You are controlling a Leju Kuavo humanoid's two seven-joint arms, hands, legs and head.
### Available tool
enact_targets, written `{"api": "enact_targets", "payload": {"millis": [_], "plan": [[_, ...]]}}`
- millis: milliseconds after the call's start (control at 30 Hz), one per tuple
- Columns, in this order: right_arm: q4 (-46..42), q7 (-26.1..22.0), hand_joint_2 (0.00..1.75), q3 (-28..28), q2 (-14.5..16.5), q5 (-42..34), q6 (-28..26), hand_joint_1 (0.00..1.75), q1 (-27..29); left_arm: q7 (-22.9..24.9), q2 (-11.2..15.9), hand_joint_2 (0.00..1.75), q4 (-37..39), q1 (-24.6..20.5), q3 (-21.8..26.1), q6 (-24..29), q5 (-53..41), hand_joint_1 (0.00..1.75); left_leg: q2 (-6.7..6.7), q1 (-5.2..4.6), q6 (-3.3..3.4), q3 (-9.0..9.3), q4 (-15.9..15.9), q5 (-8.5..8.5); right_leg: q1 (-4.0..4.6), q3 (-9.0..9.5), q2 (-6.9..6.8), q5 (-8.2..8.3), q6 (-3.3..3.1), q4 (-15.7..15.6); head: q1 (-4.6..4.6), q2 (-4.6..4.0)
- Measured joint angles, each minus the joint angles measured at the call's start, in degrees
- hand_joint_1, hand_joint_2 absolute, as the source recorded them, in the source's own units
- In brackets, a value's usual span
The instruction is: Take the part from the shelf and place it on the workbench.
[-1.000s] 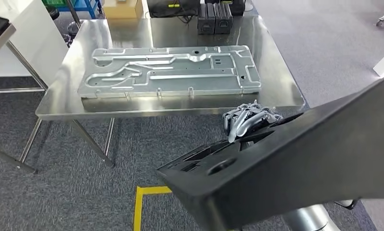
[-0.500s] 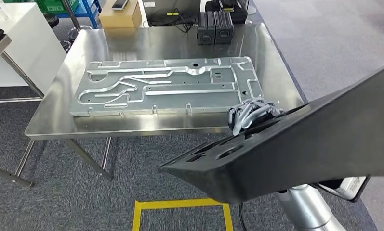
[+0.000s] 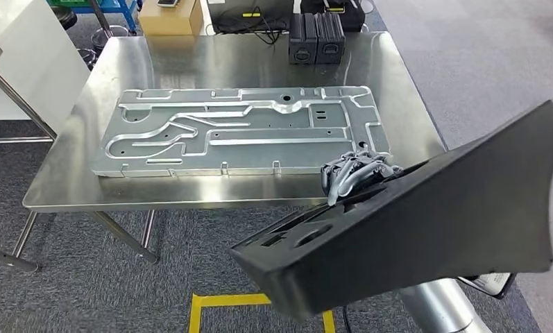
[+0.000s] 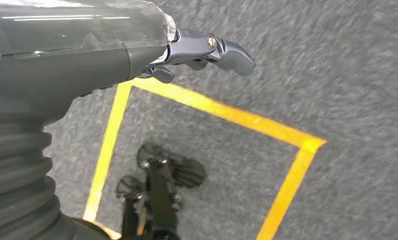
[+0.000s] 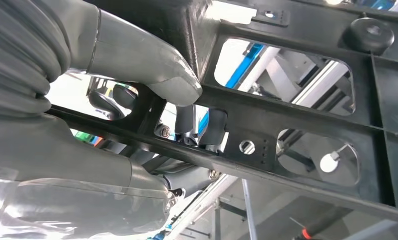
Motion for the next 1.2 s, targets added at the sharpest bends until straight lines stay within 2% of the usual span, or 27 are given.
{"api": "enact_targets", "payload": {"millis": [33,67,100,133,167,200,267,300,333,433,500,533,567,633,667,700,733,767,800,833,867,933,1000,1067,1133,1167,1200], "plan": [[-0.08,-0.01,1.75,-0.04,0.01,0.04,0.00,1.75,0.05,-0.03,-0.01,1.75,0.00,-0.08,-0.02,-0.04,-0.05,0.00,0.00,0.18,0.25,0.61,-0.42,-0.17,-0.06,-1.30,-0.01,-1.01,0.26,2.53,0.01,0.00],[-0.11,-0.01,1.75,-0.07,0.01,0.07,0.00,1.75,0.18,-0.07,-0.01,1.75,0.00,-0.13,-0.04,-0.09,-0.09,0.00,-0.02,0.16,0.43,1.12,-0.58,-0.54,-0.23,-3.45,-0.02,-2.21,0.48,6.25,0.01,0.00],[-0.14,-0.01,1.75,-0.09,0.01,0.07,0.01,1.75,0.36,-0.06,-0.01,1.75,0.00,-0.17,-0.04,-0.14,-0.11,0.00,-0.02,0.18,0.54,1.61,-0.60,-0.98,-0.40,-6.17,-0.02,-3.34,0.71,10.42,0.01,0.00],[-0.13,-0.01,1.75,-0.11,0.01,0.07,0.02,1.75,0.59,-0.05,-0.02,1.75,0.00,-0.19,-0.04,-0.18,-0.12,0.00,-0.04,0.19,0.54,2.14,-0.60,-1.46,-0.62,-8.70,-0.03,-3.79,0.92,13.81,0.01,0.00],[-0.13,-0.01,1.75,-0.11,0.01,0.08,0.04,1.75,0.79,-0.05,-0.02,1.75,0.00,-0.19,-0.04,-0.21,-0.12,0.00,-0.10,0.21,0.50,2.75,-0.58,-1.97,-0.83,-10.40,-0.04,-3.09,1.11,15.29,0.00,0.00],[-0.13,-0.01,1.75,-0.11,0.01,0.09,0.08,1.75,0.88,-0.05,-0.02,1.75,0.00,-0.18,-0.04,-0.24,-0.11,0.00,-0.18,0.27,0.39,3.49,-0.56,-2.53,-1.01,-10.91,-0.07,-1.16,1.26,14.40,0.00,0.00],[-0.12,-0.01,1.75,-0.12,0.00,0.11,0.14,1.75,0.85,-0.05,-0.03,1.75,0.00,-0.14,-0.05,-0.27,-0.11,0.00,-0.33,0.42,-0.07,5.18,-0.53,-3.87,-1.27,-8.93,-0.13,4.61,1.39,7.27,0.01,0.00],[-0.10,-0.01,1.75,-0.14,-0.01,0.09,0.16,1.75,0.78,-0.06,-0.03,1.75,0.00,-0.17,-0.05,-0.27,-0.12,0.00,-0.40,0.40,-0.42,5.76,-0.44,-4.54,-1.20,-7.54,-0.15,6.51,1.32,3.58,0.02,0.00],[-0.08,-0.01,1.75,-0.17,0.00,0.05,0.17,1.75,0.71,-0.07,-0.03,1.75,0.00,-0.19,-0.05,-0.27,-0.13,0.00,-0.44,0.38,-0.80,6.06,-0.41,-5.08,-1.12,-6.53,-0.15,7.34,1.04,1.08,0.02,0.00],[-0.11,-0.01,1.75,-0.34,-0.03,-0.03,0.07,1.75,0.54,-0.06,-0.05,1.75,0.00,-0.34,-0.08,-0.29,-0.21,0.00,-0.41,0.40,-1.81,6.43,-0.75,-5.85,-0.78,-5.86,-0.02,6.33,-0.25,-0.42,-0.01,0.00],[-0.38,-0.01,1.75,-0.52,-0.10,0.56,-0.70,1.75,0.55,-0.13,-0.07,1.75,0.00,-0.39,-0.13,-0.29,-0.23,0.00,-0.24,0.56,-2.36,6.37,0.45,-6.84,-0.78,-5.05,-0.02,5.89,-1.05,-1.00,-0.01,0.00],[-0.75,-0.01,1.75,-0.65,-0.11,1.38,-1.53,1.75,0.68,-0.18,-0.06,1.75,0.00,-0.41,-0.16,-0.27,-0.16,0.00,-0.16,0.64,-2.58,5.33,2.78,-7.92,-0.82,-4.49,-0.09,5.65,-1.41,-1.29,-0.01,0.00],[-1.40,-0.01,1.75,-0.81,-0.10,2.82,-2.82,1.75,1.02,-0.23,-0.06,1.75,0.00,-0.39,-0.18,-0.22,-0.02,0.00,-0.09,0.73,-2.72,3.37,6.33,-9.23,-0.77,-3.98,-0.18,5.33,-1.69,-1.46,0.00,0.00],[-3.79,-0.01,1.75,-1.18,-0.05,7.02,-6.80,1.75,2.57,-0.30,-0.07,1.75,0.00,-0.24,-0.19,-0.02,0.51,0.00,-0.07,0.78,-2.90,-1.83,14.18,-11.28,-0.56,-3.23,-0.31,4.56,-1.99,-1.50,0.00,0.00],[-5.30,-0.01,1.75,-1.31,-0.04,9.24,-9.29,1.75,3.47,-0.34,-0.08,1.75,0.00,-0.07,-0.18,0.08,0.83,0.00,-0.07,0.79,-2.87,-3.78,16.26,-11.02,-0.43,-2.81,-0.32,4.15,-2.06,-1.48,0.00,0.00],[-6.61,-0.01,1.75,-1.37,-0.04,10.96,-11.73,1.75,3.96,-0.43,-0.10,1.75,0.00,0.12,-0.16,0.16,1.09,0.00,-0.07,0.79,-2.74,-4.72,16.19,-9.56,-0.32,-2.30,-0.27,3.73,-2.10,-1.46,0.00,0.00],[-7.47,-0.01,1.75,-1.45,-0.04,12.05,-13.63,1.75,3.85,-0.52,-0.12,1.75,0.00,0.26,-0.15,0.20,1.27,0.00,-0.06,0.75,-2.47,-4.51,13.85,-7.02,-0.21,-1.70,-0.17,3.32,-2.14,-1.44,0.00,0.00],[-7.89,-0.01,1.75,-1.73,-0.02,12.58,-14.73,1.75,3.27,-0.61,-0.13,1.75,0.00,0.32,-0.14,0.22,1.36,0.00,-0.04,0.62,-2.06,-3.53,9.95,-3.91,-0.15,-1.12,-0.06,2.89,-2.13,-1.46,0.00,0.00],[-7.97,0.01,1.75,-2.13,0.02,12.89,-15.24,1.75,2.40,-0.69,-0.11,1.75,0.00,0.26,-0.13,0.24,1.37,0.00,0.01,0.38,-1.62,-2.40,6.26,-1.57,-0.02,-0.63,0.04,2.52,-2.03,-1.44,0.00,0.00],[-7.84,0.07,1.75,-2.63,0.13,13.43,-15.43,1.75,1.34,-0.74,-0.09,1.75,0.00,0.16,-0.13,0.25,1.30,0.00,0.06,0.11,-1.20,-1.42,3.21,-0.16,0.02,-0.39,0.16,2.27,-1.85,-1.41,0.00,0.00],[-7.40,0.25,1.75,-3.17,0.32,14.57,-15.73,1.75,-0.05,-0.82,-0.08,1.75,0.00,0.06,-0.13,0.25,1.16,0.00,0.10,-0.16,-0.90,-0.91,1.54,0.29,0.00,-0.41,0.24,2.14,-1.60,-1.39,-0.01,0.00],[-4.51,1.15,1.75,-4.16,0.95,18.99,-17.38,1.75,-4.80,-1.19,-0.08,1.75,0.00,-0.09,-0.13,0.24,0.79,0.00,0.12,-0.48,-0.51,-0.70,0.61,0.02,-0.21,-0.74,0.42,2.19,-1.00,-1.41,-0.02,0.00],[0.95,3.07,1.75,-5.18,1.48,25.63,-20.69,1.75,-11.31,-1.85,-0.16,1.75,0.00,-0.21,-0.14,0.18,0.40,0.00,0.18,-0.31,-0.04,-0.32,-0.28,0.47,-0.40,-1.15,0.34,1.67,-0.43,-0.63,-0.02,0.00],[8.49,6.18,1.75,-5.58,1.70,35.85,-26.26,1.75,-17.75,-2.73,-0.32,1.75,0.00,-0.31,-0.17,-0.03,0.13,0.00,0.19,-0.08,0.38,0.17,-1.08,0.84,-0.50,-3.43,0.15,-0.73,0.02,4.13,-0.01,0.00],[16.95,9.93,1.75,-5.16,1.84,47.99,-31.56,1.75,-22.94,-3.71,-0.46,1.75,0.00,-0.33,-0.30,-0.38,-0.02,0.00,0.05,-0.11,0.55,0.24,-1.08,0.77,-0.67,-7.66,0.09,-3.59,0.41,11.76,0.00,0.00],[21.09,12.01,1.75,-4.65,2.02,53.72,-32.87,1.75,-25.05,-4.18,-0.53,1.75,0.00,-0.31,-0.42,-0.57,-0.13,0.00,-0.05,-0.06,0.54,0.25,-0.98,0.68,-0.81,-9.33,0.07,-3.93,0.60,14.28,0.00,0.00],[25.38,14.24,1.75,-3.83,2.28,59.19,-33.34,1.75,-27.15,-4.62,-0.58,1.75,0.00,-0.28,-0.55,-0.69,-0.20,0.00,-0.18,0.03,0.44,0.29,-0.81,0.53,-0.95,-10.03,0.06,-3.04,0.75,14.63,0.00,0.00]]}}
